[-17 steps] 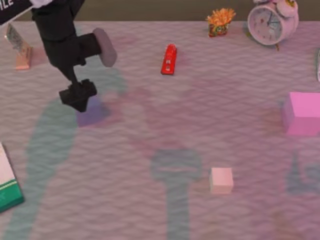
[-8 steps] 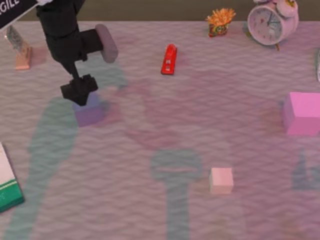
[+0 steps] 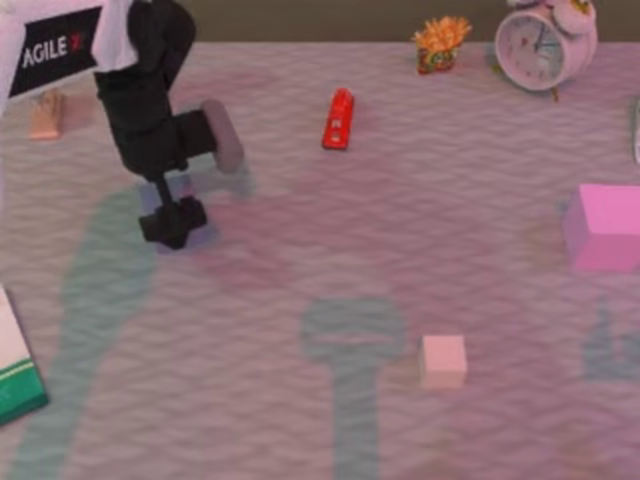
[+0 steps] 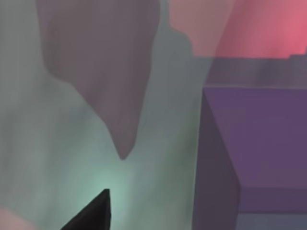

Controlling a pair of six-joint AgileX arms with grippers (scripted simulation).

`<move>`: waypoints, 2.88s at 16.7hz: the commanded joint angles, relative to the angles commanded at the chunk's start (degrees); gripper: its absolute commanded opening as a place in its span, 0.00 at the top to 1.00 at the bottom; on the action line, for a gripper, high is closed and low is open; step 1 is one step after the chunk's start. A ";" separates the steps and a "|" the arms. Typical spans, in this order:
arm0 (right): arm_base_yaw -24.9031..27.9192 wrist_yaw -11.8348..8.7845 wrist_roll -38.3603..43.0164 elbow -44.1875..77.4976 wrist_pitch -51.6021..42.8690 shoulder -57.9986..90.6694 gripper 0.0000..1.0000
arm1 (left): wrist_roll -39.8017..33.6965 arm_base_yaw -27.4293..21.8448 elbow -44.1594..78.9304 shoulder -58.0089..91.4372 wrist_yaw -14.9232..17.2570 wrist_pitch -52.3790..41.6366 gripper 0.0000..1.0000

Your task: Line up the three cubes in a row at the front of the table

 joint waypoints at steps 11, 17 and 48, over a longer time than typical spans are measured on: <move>0.00 0.00 0.00 0.00 0.00 0.00 0.00 | 0.07 0.02 -2.80 1.09 0.01 3.39 0.38; 0.00 0.00 0.00 0.00 0.00 0.00 0.00 | 0.07 0.02 -2.80 1.09 0.01 3.39 0.83; 0.00 0.00 0.00 0.00 0.00 0.00 0.00 | -4.97 -11.63 0.85 -8.41 0.22 -9.38 1.00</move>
